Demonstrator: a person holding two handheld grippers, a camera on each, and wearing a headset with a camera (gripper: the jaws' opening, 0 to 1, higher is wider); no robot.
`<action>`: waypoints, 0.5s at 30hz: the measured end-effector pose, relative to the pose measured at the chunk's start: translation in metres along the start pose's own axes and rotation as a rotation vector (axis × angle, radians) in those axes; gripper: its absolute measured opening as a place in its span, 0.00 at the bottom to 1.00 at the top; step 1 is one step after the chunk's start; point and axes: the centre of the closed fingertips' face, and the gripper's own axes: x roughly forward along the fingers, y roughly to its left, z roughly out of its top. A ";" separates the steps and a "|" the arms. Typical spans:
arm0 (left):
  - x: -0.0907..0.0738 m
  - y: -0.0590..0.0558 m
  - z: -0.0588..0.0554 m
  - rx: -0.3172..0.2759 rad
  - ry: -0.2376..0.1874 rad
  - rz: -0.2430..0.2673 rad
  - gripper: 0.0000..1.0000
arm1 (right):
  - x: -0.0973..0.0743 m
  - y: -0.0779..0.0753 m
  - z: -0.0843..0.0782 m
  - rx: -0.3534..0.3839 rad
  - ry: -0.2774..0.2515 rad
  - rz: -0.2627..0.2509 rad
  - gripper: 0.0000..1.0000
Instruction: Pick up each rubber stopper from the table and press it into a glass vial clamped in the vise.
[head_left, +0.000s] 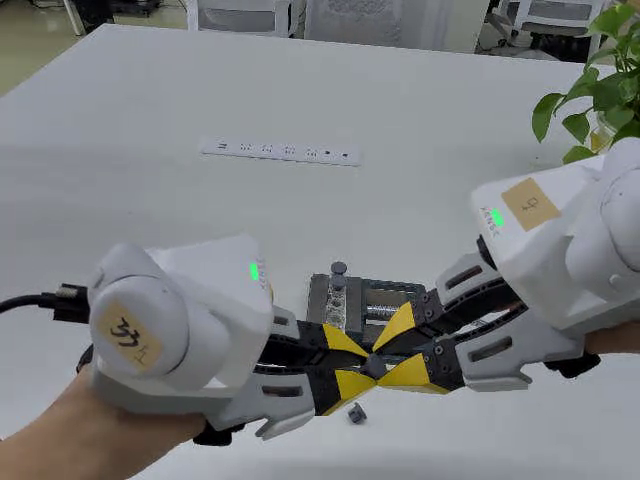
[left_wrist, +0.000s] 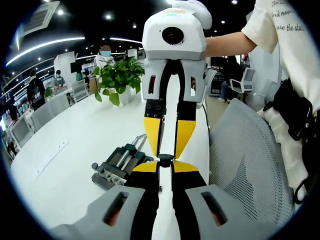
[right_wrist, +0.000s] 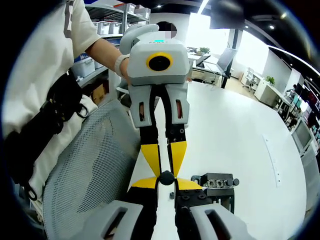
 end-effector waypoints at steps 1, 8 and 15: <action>0.000 -0.001 0.000 0.007 0.003 0.000 0.04 | 0.000 0.001 0.000 0.001 0.000 0.003 0.08; 0.001 -0.003 -0.002 0.052 0.031 0.003 0.04 | 0.002 0.003 -0.001 0.001 0.021 0.022 0.08; 0.001 -0.005 -0.003 0.044 0.039 0.002 0.04 | 0.002 0.006 -0.002 0.006 0.035 0.040 0.08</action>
